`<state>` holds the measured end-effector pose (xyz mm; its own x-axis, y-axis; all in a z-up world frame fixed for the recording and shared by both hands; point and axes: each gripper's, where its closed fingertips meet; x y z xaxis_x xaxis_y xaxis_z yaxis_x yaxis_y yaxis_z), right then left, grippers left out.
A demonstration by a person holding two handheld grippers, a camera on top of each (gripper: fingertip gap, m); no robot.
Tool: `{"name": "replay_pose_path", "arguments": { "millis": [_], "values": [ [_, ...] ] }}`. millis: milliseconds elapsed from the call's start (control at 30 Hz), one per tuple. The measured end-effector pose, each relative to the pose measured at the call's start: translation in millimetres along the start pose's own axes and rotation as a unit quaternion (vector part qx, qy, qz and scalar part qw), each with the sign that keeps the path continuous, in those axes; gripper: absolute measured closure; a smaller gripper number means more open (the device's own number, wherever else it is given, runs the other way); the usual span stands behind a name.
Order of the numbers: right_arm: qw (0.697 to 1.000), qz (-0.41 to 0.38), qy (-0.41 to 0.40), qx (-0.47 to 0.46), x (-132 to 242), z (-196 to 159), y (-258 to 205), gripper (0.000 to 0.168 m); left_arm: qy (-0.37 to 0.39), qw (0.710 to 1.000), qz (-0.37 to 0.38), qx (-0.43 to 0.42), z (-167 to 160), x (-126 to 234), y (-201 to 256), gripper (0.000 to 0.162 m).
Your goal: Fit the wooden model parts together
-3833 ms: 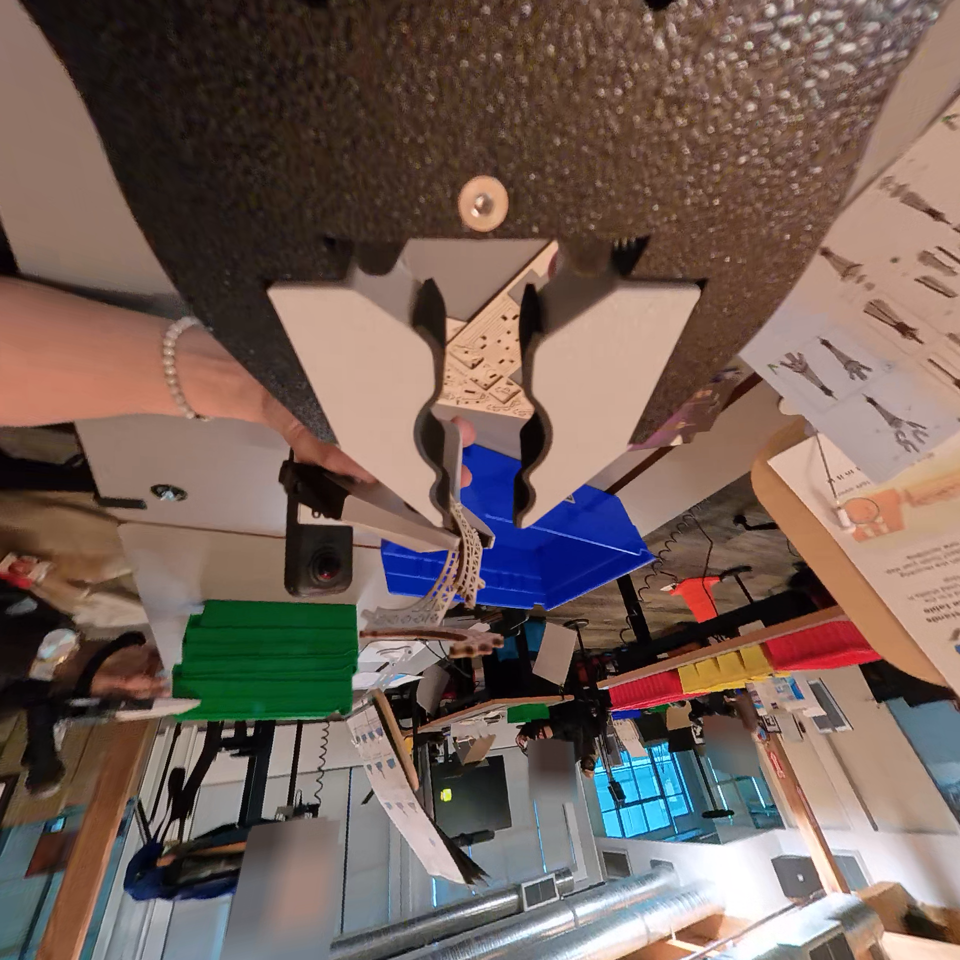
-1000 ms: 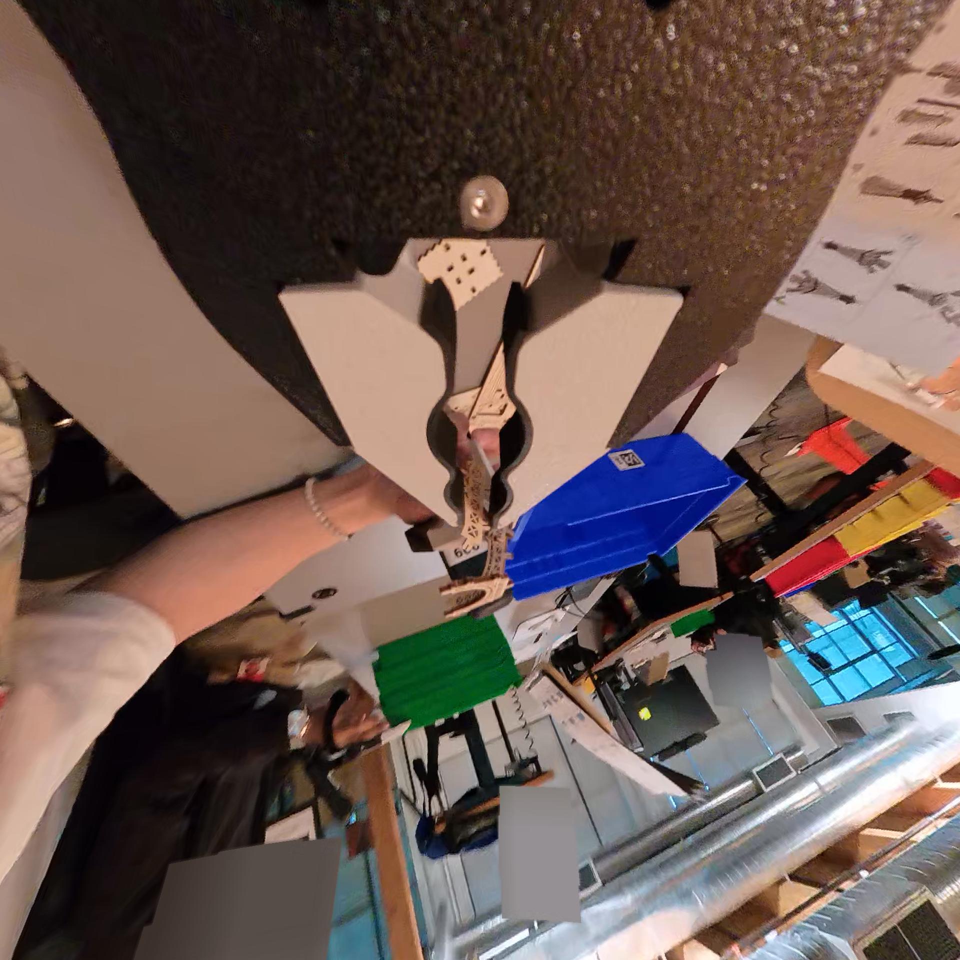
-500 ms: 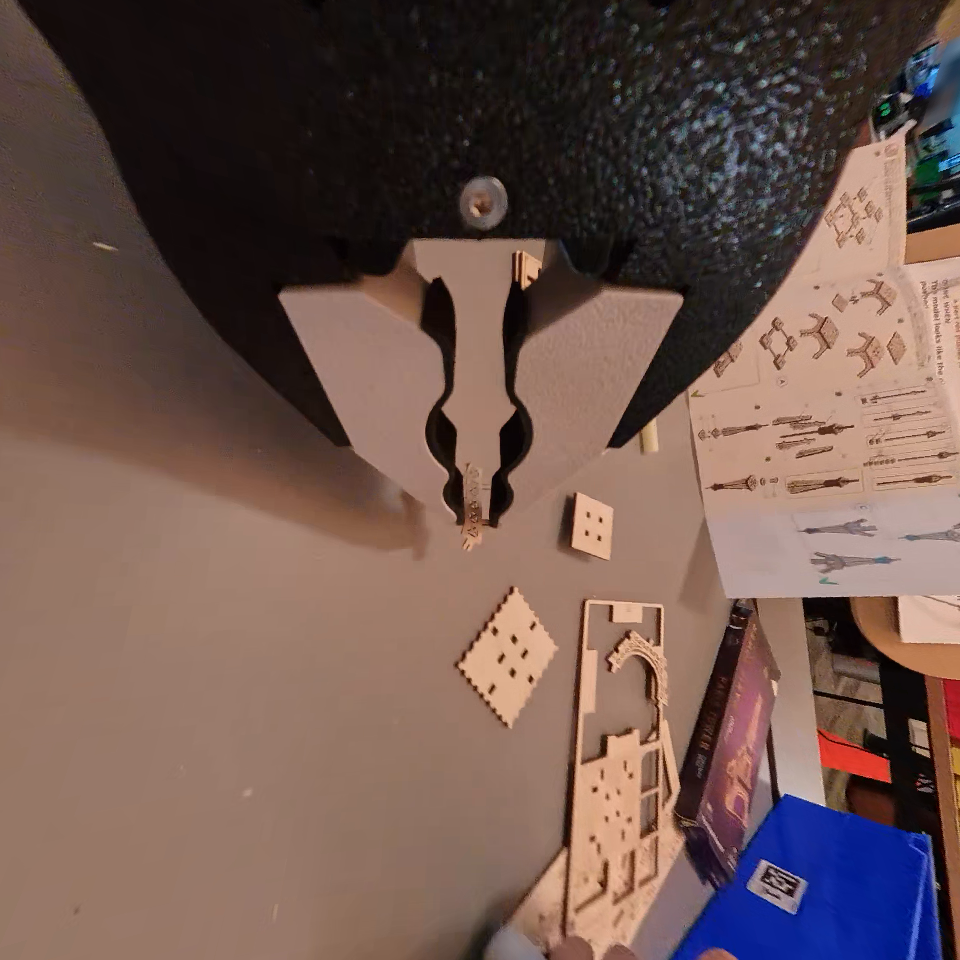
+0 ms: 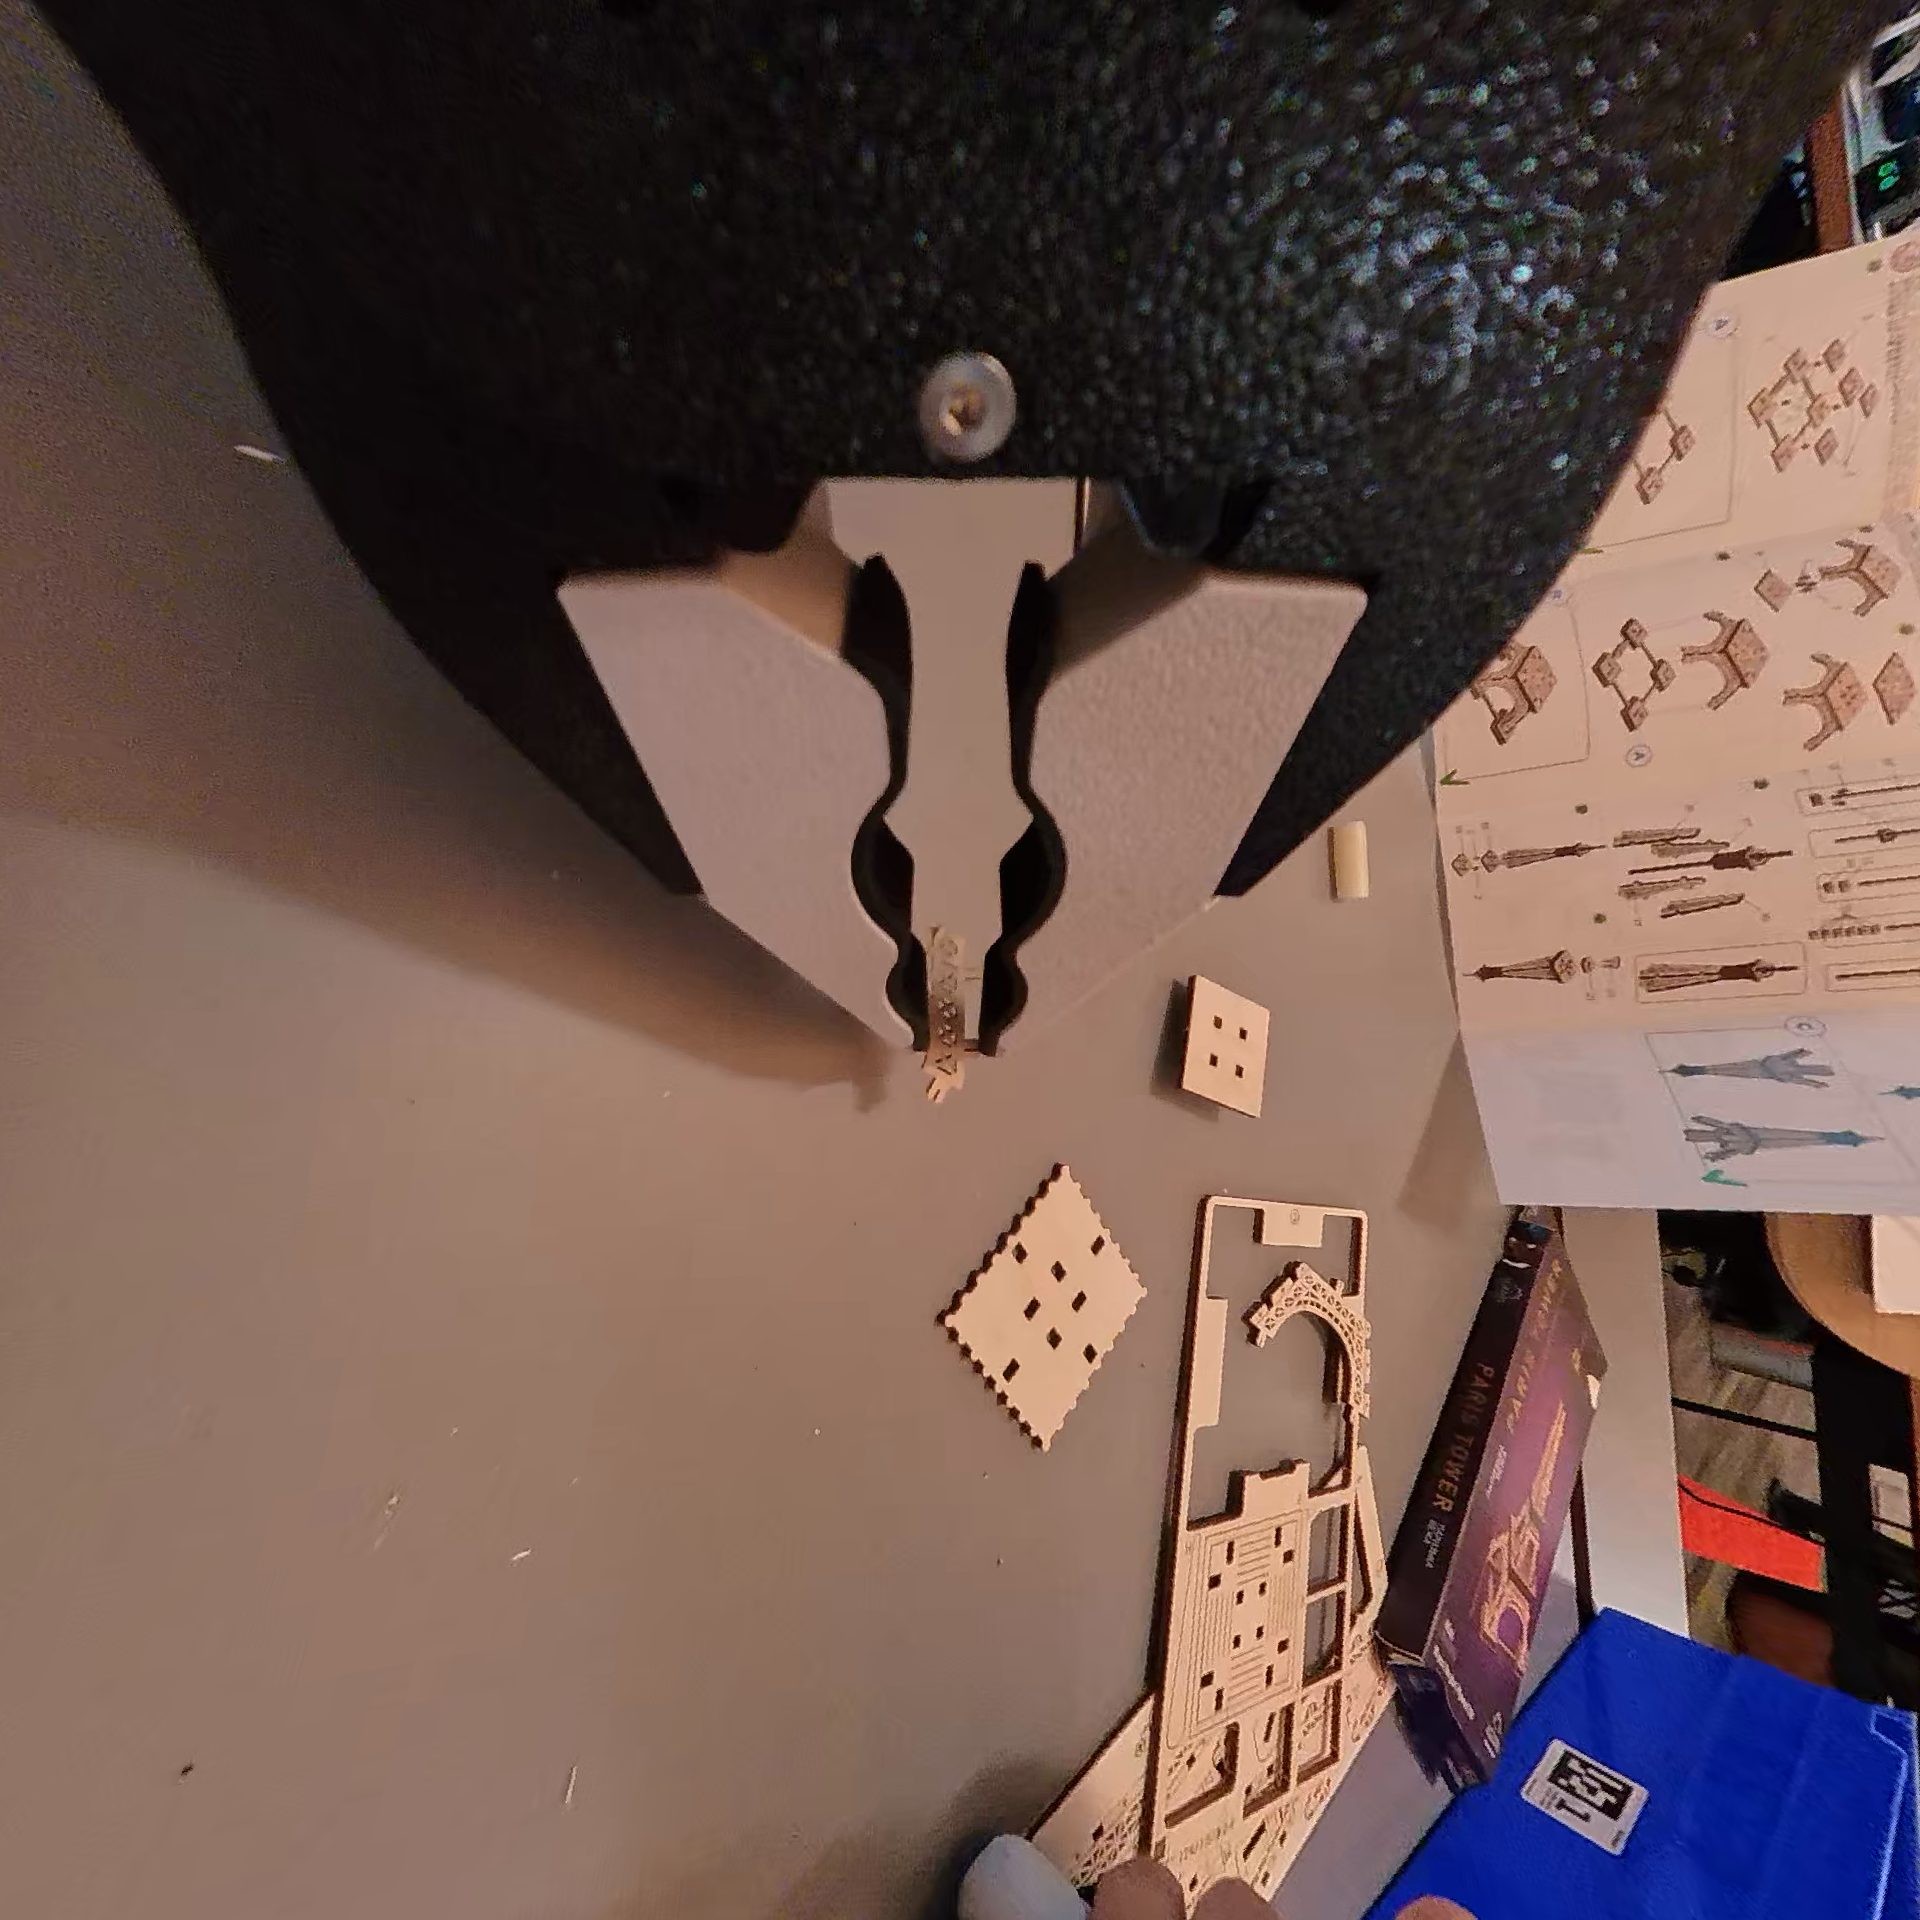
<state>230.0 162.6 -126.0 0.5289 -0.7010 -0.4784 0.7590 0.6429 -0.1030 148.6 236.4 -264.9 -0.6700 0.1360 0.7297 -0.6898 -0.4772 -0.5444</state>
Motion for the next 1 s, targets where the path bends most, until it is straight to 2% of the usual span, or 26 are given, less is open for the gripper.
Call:
{"name": "replay_pose_path", "arguments": {
  "millis": [467, 567, 833, 1000],
  "values": [
    [1.0, 0.002, -0.01, 0.005, -1, -4, -1, 0.157, 0.017, 1.0, -0.003, 0.006, 6, 1, 1, 0.155],
    [1.0, 0.001, -0.011, 0.006, -1, -4, -1, 0.157, 0.026, 0.999, -0.01, 0.021, 4, -1, 6, 0.148],
    [1.0, 0.003, -0.01, 0.004, -1, -4, -1, 0.157, 0.102, 0.987, -0.027, 0.123, -3, 6, -1, 0.127],
    [1.0, 0.008, -0.01, 0.004, -1, -4, -3, 0.157, 0.189, 0.961, 0.006, 0.199, -9, 15, -23, 0.125]
  ]
}}
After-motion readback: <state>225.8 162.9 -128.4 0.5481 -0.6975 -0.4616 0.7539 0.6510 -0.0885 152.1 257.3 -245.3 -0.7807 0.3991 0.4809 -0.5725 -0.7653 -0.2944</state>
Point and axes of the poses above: each gripper's, where its closed fingertips meet, x back along the fingers, z out of its top, y = z × x across the jaws, and after that the axes turned 4 degrees about -z, right-handed
